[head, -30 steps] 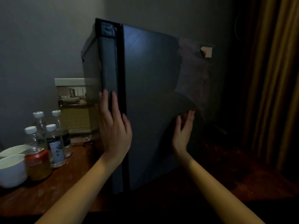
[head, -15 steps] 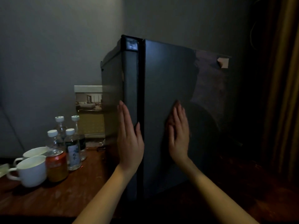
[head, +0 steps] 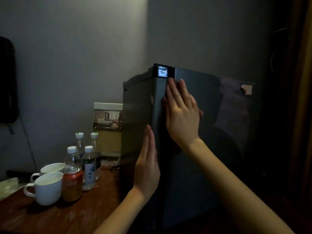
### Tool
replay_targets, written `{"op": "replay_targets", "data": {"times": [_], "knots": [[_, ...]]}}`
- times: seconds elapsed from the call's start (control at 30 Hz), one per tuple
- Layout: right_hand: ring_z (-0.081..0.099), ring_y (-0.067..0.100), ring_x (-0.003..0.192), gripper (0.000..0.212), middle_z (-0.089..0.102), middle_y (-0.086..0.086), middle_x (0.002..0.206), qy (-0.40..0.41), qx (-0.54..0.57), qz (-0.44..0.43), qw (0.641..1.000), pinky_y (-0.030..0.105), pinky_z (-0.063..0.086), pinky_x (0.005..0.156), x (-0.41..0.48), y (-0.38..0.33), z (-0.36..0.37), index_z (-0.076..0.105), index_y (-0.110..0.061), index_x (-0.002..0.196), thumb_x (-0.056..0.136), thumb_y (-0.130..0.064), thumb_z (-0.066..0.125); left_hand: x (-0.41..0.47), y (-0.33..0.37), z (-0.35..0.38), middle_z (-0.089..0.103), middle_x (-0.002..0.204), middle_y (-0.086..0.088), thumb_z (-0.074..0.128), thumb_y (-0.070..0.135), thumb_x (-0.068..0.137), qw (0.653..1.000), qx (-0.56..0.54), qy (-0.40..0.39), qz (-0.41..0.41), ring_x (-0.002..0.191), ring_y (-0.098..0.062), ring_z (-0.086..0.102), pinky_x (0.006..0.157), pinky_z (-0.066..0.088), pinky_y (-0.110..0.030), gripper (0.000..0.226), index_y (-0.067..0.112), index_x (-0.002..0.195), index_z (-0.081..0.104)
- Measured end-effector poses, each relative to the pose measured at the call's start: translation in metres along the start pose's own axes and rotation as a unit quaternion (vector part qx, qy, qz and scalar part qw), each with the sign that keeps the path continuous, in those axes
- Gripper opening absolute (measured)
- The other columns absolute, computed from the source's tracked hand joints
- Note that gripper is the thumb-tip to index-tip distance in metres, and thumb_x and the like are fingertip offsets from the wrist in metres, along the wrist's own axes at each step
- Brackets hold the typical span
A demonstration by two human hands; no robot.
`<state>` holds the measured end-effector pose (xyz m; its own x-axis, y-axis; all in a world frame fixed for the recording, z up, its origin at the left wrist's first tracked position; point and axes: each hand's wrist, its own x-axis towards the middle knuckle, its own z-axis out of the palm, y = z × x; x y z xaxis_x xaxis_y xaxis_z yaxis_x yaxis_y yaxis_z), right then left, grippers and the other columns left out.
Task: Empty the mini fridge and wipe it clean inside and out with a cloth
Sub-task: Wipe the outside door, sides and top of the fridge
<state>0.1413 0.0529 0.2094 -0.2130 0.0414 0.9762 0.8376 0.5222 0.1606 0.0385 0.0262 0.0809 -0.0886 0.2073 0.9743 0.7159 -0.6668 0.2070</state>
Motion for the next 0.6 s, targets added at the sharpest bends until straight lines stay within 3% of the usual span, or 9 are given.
{"op": "replay_targets", "data": {"times": [0.17,0.33,0.47,0.6], "knots": [[0.03,0.026,0.143,0.049,0.03,0.005,0.156,0.001,-0.052,-0.001,0.999,0.039,0.036,0.105,-0.003,-0.006,-0.002,0.037,-0.008,0.147,0.102,-0.023,0.041,0.0,0.0,-0.01,0.009,0.161,-0.004,0.033,0.01,0.096,0.999,0.032,-0.027,0.003,0.146,-0.003,0.011,0.114,0.014,-0.01,0.066,0.018,0.154,0.004],[0.037,0.029,0.137,0.052,0.029,0.007,0.157,-0.078,-0.083,-0.061,0.992,0.04,0.049,0.087,-0.04,0.001,-0.014,0.042,-0.009,0.145,0.096,-0.026,0.038,0.002,0.011,-0.027,0.013,0.161,-0.002,0.052,0.001,0.09,0.995,0.071,-0.073,-0.018,0.143,0.007,0.006,0.112,0.009,-0.005,0.075,0.014,0.153,0.014],[0.045,0.031,0.127,0.063,0.03,0.009,0.156,-0.122,-0.135,-0.106,0.978,0.037,0.052,0.073,-0.052,0.007,-0.027,0.042,-0.008,0.144,0.083,-0.017,0.055,0.004,0.032,-0.042,-0.004,0.159,0.015,0.05,0.001,0.094,0.99,0.048,-0.114,-0.07,0.141,0.005,0.008,0.114,0.013,-0.009,0.078,0.028,0.15,0.003],[0.052,0.033,0.12,0.077,0.03,0.009,0.156,-0.141,-0.169,-0.138,0.966,0.039,0.052,0.073,-0.041,0.016,-0.037,0.041,-0.008,0.145,0.073,-0.009,0.068,0.009,0.039,-0.054,-0.005,0.157,0.016,0.049,0.004,0.096,0.985,0.033,-0.138,-0.098,0.141,0.0,0.017,0.107,0.012,-0.007,0.077,0.03,0.146,-0.004]]}}
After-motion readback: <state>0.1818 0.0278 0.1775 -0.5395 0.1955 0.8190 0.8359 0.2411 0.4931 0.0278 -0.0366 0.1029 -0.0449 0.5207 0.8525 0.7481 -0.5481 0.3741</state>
